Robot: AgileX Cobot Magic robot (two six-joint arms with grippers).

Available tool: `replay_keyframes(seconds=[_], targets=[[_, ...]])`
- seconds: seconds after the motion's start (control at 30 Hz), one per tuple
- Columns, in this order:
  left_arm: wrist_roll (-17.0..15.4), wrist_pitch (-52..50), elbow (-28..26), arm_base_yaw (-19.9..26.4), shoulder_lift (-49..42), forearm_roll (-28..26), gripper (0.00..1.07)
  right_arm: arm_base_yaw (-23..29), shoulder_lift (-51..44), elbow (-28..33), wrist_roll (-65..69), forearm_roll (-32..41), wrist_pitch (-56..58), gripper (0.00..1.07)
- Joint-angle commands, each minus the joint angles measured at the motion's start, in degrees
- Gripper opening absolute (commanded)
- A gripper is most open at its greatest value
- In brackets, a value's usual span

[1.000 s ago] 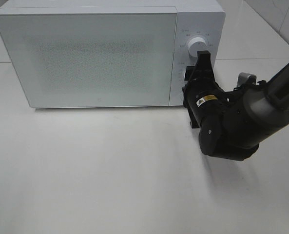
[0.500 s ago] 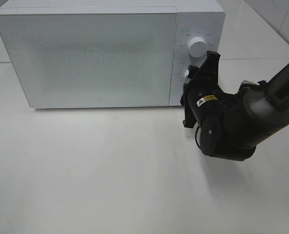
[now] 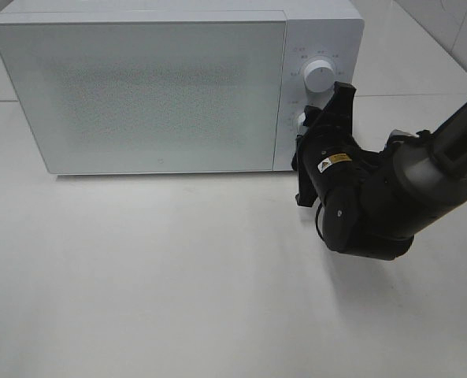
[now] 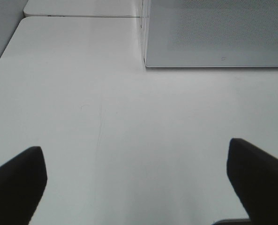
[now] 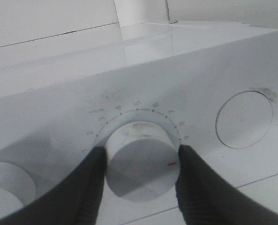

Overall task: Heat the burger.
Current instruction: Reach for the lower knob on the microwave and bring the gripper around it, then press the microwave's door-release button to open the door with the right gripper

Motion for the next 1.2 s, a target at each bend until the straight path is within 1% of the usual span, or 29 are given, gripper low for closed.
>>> replay_keyframes(seconds=[0.03,0.07,0.13,0.17,0.23,0.33,0.4,0.5,0.53,0.57,0.6,0.63,0.67,0.83,0.87,0.93,0.97,1.07,1.13,1.2], targets=[[-0.23,-0.63,0.06,0.17,-0.86,-0.11,0.99,-0.29,-0.34,-2.01,-0.23,-5.44,-0.52,0.26],[-0.23,-0.63,0.06,0.17,-0.86,-0.11,0.99,-0.29,-0.34,-2.01,-0.23,-5.44,-0.52,0.26],[-0.23,-0.63,0.06,0.17,-0.86,-0.11,0.99,-0.29,-0.34,-2.01,-1.03,-4.07,-0.52,0.32],[-0.23,-0.63,0.06,0.17,-0.86,-0.11,0.99,-0.29,-0.34,-2.01,-1.03,-4.07,-0.52,0.32],[-0.23,-0.63,0.06,0.17,-0.86,-0.11,0.99,-0.29,-0.34,-1.89,-1.38,-3.32,-0.4,0.42],[-0.23,-0.63,0.06,0.17,-0.86,-0.11,0.99,-0.29,-0.34,-1.72,-1.38,-3.27,-0.23,0.44],[-0.23,-0.63,0.06,0.17,-0.86,-0.11,0.99,-0.29,-0.4,-0.63,-1.6,-3.27,0.17,0.54],[-0.23,-0.63,0.06,0.17,-0.86,-0.11,0.99,-0.29,-0.57,-0.34,-1.78,-3.27,0.63,0.57],[-0.23,-0.63,0.06,0.17,-0.86,-0.11,0.99,-0.29,-1.15,0.29,-2.35,-3.44,2.01,0.63],[-0.23,-0.63,0.06,0.17,-0.86,-0.11,0.99,-0.29,-1.72,0.74,-2.86,-3.44,2.12,0.65],[-0.23,-0.63,0.06,0.17,-0.86,-0.11,0.99,-0.29,-1.72,0.74,-2.86,-3.44,2.12,0.65],[-0.23,-0.63,0.06,0.17,-0.86,-0.11,0.99,-0.29,-2.52,1.49,-4.87,-3.44,2.23,0.7],[-0.23,-0.63,0.06,0.17,-0.86,-0.11,0.99,-0.29,-3.32,2.12,-6.53,-3.55,2.35,0.72],[-0.23,-0.63,0.06,0.17,-0.86,-0.11,0.99,-0.29,-4.7,4.07,-7.45,-4.81,2.86,0.72],[-0.23,-0.63,0.06,0.17,-0.86,-0.11,0.99,-0.29,-5.79,5.44,-7.79,-5.04,4.13,0.72],[-0.23,-0.63,0.06,0.17,-0.86,-0.11,0.99,-0.29,-6.42,6.02,-8.02,-5.21,4.81,0.72],[-0.23,-0.63,0.06,0.17,-0.86,-0.11,0.99,-0.29,-7.85,7.56,-9.17,-6.07,6.53,0.72],[-0.23,-0.63,0.06,0.17,-0.86,-0.11,0.99,-0.29,-8.42,8.14,-9.85,-6.7,7.05,0.72],[-0.23,-0.63,0.06,0.17,-0.86,-0.11,0.99,-0.29,-11.23,11.17,-13.92,-9.22,8.02,0.72],[-0.23,-0.63,0.06,0.17,-0.86,-0.11,0.99,-0.29,-12.2,11.92,-14.95,-9.57,9.0,0.72]])
